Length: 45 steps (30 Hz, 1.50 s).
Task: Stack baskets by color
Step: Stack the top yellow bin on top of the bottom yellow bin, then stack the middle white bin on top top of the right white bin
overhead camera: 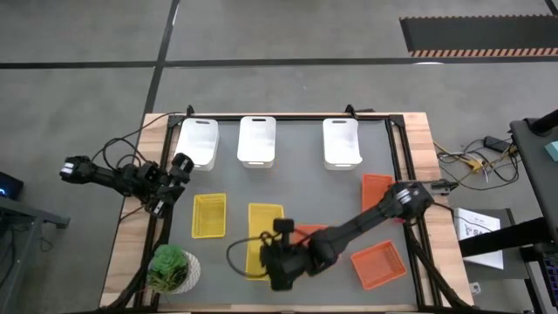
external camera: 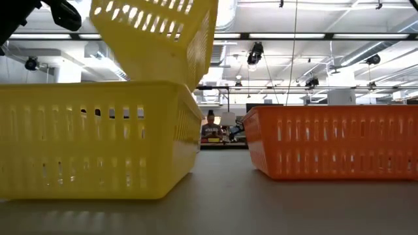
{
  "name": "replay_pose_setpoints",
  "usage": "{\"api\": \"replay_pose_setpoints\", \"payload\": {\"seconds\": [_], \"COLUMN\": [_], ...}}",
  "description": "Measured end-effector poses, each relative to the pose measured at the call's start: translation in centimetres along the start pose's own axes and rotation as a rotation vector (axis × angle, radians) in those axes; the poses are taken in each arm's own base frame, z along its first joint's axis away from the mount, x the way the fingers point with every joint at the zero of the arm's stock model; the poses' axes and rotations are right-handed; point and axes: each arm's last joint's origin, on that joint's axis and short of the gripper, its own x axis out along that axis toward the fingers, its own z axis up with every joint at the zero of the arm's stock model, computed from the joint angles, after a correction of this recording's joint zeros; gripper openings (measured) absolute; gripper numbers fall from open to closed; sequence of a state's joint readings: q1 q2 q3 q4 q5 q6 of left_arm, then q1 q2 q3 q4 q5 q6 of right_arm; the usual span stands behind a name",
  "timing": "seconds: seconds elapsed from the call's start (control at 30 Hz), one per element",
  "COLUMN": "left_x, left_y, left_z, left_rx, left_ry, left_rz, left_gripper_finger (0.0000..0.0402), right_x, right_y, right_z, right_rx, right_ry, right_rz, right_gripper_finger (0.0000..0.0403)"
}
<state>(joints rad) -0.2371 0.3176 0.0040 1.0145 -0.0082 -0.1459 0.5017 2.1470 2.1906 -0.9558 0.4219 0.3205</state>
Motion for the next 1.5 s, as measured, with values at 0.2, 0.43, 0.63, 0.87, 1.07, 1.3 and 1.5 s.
{"api": "replay_pose_setpoints", "payload": {"seconds": [0.2, 0.43, 0.63, 0.87, 1.07, 1.3, 1.5], "left_x": [0.0, 0.0, 0.0, 0.0, 0.0, 0.0, 0.0], "left_y": [0.0, 0.0, 0.0, 0.0, 0.0, 0.0, 0.0], "left_z": [0.0, 0.0, 0.0, 0.0, -0.1, -0.1, -0.1], "left_rx": [0.003, 0.003, 0.003, 0.001, 0.0, -0.001, -0.001], "left_ry": [-0.005, 0.002, 0.003, 0.003, 0.005, 0.008, 0.014], "left_rz": [-0.001, -0.001, -0.001, -0.001, -0.001, 0.0, 0.0], "left_gripper_finger": [0.0107, 0.0107, 0.0107, 0.0107, 0.0107, 0.0107, 0.0107], "right_x": [1.1, 0.8, 1.0, 1.9, 2.0, 2.1, 1.4], "right_y": [2.3, 4.2, 4.3, 4.7, 4.4, 4.2, 4.0], "right_z": [0.1, -0.8, -1.0, -1.4, -1.2, -0.6, 0.0], "right_rx": [0.016, -0.004, 0.02, 0.016, 0.055, 0.05, 0.003], "right_ry": [0.014, -0.002, 0.006, 0.02, 0.015, -0.027, -0.047], "right_rz": [0.027, 0.045, 0.04, 0.043, 0.04, 0.054, 0.059], "right_gripper_finger": [0.0009, 0.0009, 0.0009, 0.0032, 0.0079, 0.0119, 0.0122]}}
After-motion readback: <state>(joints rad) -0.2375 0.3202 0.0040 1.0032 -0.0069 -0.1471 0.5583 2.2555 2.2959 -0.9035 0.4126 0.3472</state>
